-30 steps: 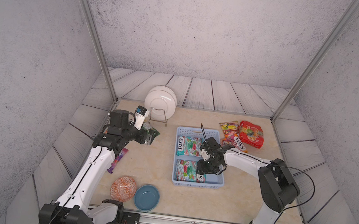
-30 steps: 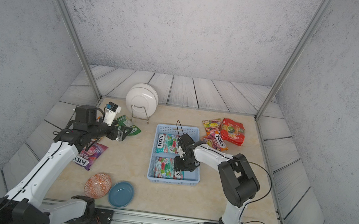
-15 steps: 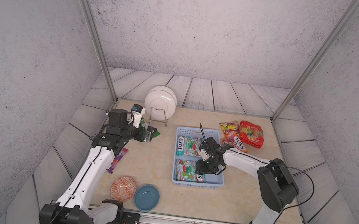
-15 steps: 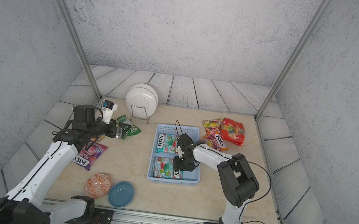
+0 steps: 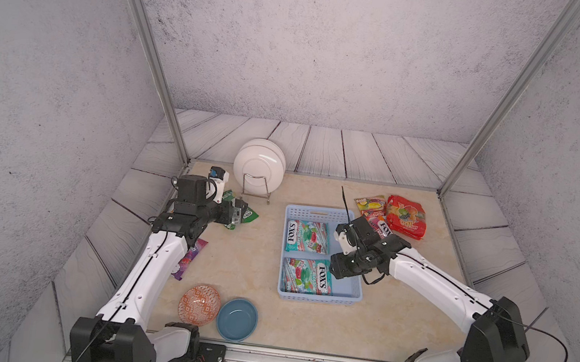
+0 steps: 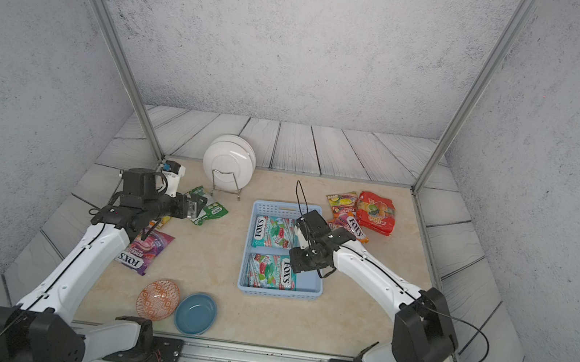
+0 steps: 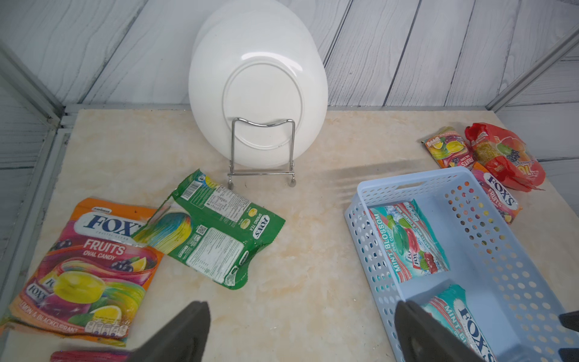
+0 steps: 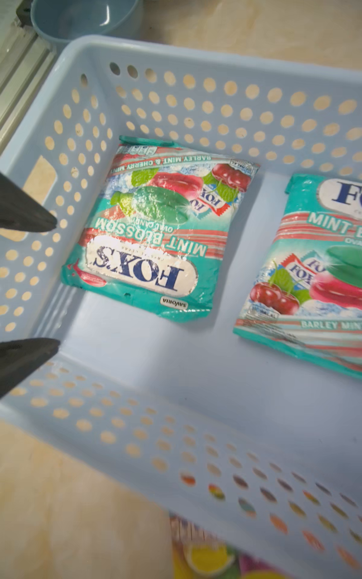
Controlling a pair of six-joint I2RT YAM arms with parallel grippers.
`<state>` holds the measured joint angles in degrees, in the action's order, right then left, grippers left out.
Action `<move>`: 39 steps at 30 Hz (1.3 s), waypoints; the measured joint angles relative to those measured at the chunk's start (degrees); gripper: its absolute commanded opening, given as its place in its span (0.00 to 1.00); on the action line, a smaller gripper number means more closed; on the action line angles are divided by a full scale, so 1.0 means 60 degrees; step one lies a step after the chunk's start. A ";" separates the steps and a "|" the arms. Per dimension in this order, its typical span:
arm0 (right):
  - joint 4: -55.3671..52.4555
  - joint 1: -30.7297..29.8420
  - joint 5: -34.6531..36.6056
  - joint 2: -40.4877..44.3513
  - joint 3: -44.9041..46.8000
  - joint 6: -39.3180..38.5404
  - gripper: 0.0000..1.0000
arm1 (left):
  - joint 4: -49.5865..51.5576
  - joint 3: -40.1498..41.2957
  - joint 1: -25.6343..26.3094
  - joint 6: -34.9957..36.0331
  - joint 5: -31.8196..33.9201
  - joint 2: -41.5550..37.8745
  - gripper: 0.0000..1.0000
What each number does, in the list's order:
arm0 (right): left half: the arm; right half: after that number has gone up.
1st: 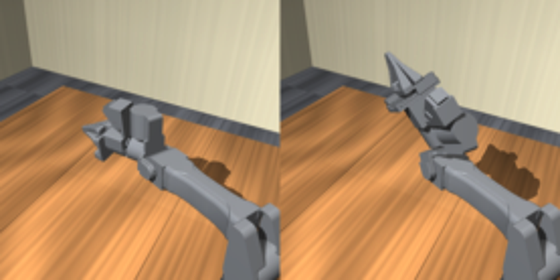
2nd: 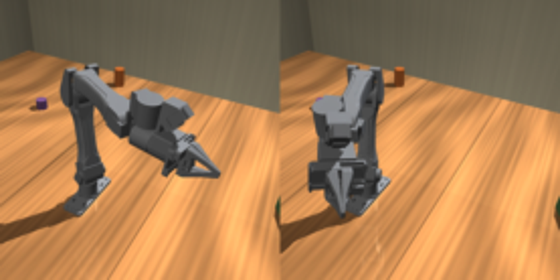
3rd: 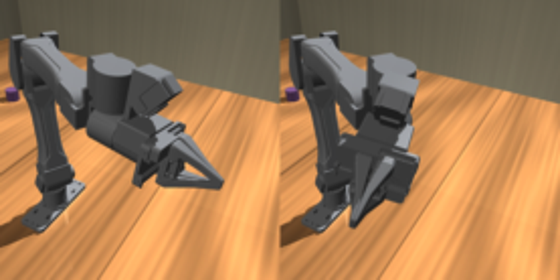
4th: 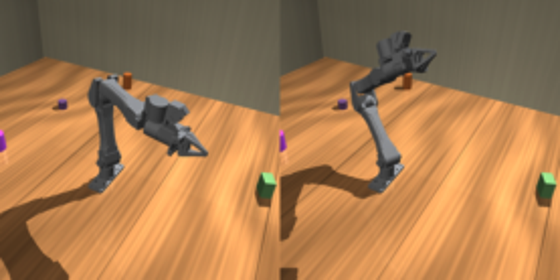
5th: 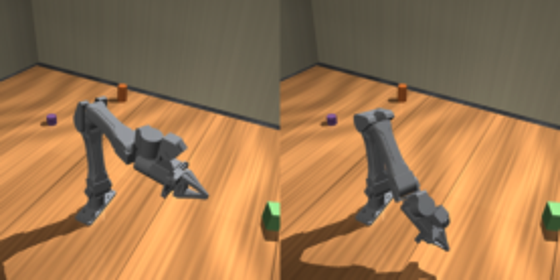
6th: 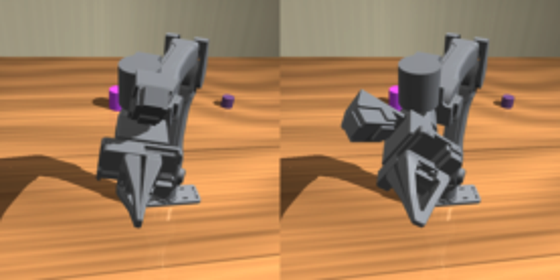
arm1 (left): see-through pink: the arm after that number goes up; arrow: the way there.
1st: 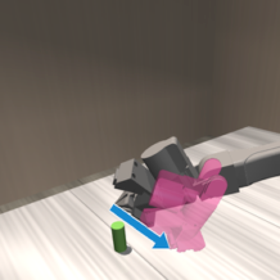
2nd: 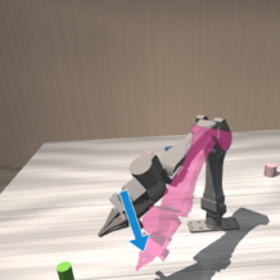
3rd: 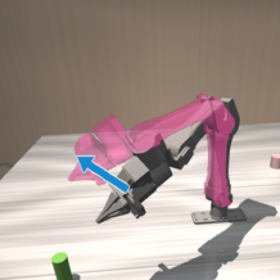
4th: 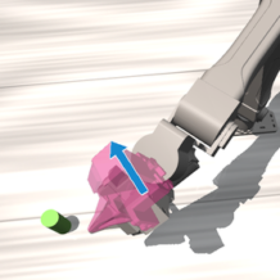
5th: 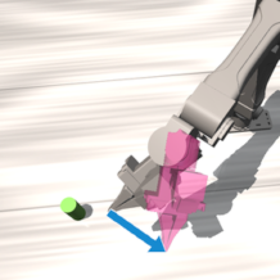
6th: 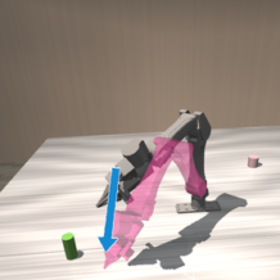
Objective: Put the candies in the basket
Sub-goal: Adjust the candy in the basket, then pick up the candy at the center of the board.
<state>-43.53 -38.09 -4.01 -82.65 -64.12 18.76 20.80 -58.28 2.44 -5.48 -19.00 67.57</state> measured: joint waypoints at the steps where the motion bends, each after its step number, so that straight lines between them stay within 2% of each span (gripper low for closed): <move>1: -0.0069 0.0000 0.0237 0.0178 0.0000 -0.0073 0.66 | -0.0025 0.0000 -0.0015 -0.0073 0.0040 0.0047 0.98; 8: -0.0426 0.0000 0.1821 0.1362 0.0000 -0.0667 0.76 | -0.0146 0.0018 -0.0248 -0.0845 0.0142 0.0368 0.99; 16: -0.0222 0.0000 0.3435 0.2652 0.0288 -0.1552 0.89 | -0.0426 0.0117 -0.0965 -0.1810 0.0142 0.0769 0.99; 25: 0.0637 0.0000 0.4707 0.4164 0.1719 -0.2259 0.95 | -0.0725 0.0226 -0.1435 -0.2630 0.0047 0.1166 0.98; 39: 0.1694 0.0000 0.5690 0.5180 0.2452 -0.2860 0.96 | -0.1096 0.0244 -0.1971 -0.3694 -0.0164 0.2346 0.97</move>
<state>-33.36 -38.09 30.13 -51.57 -49.41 1.61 14.22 -56.82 -9.39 -27.64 -19.99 81.65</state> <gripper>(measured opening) 0.958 0.969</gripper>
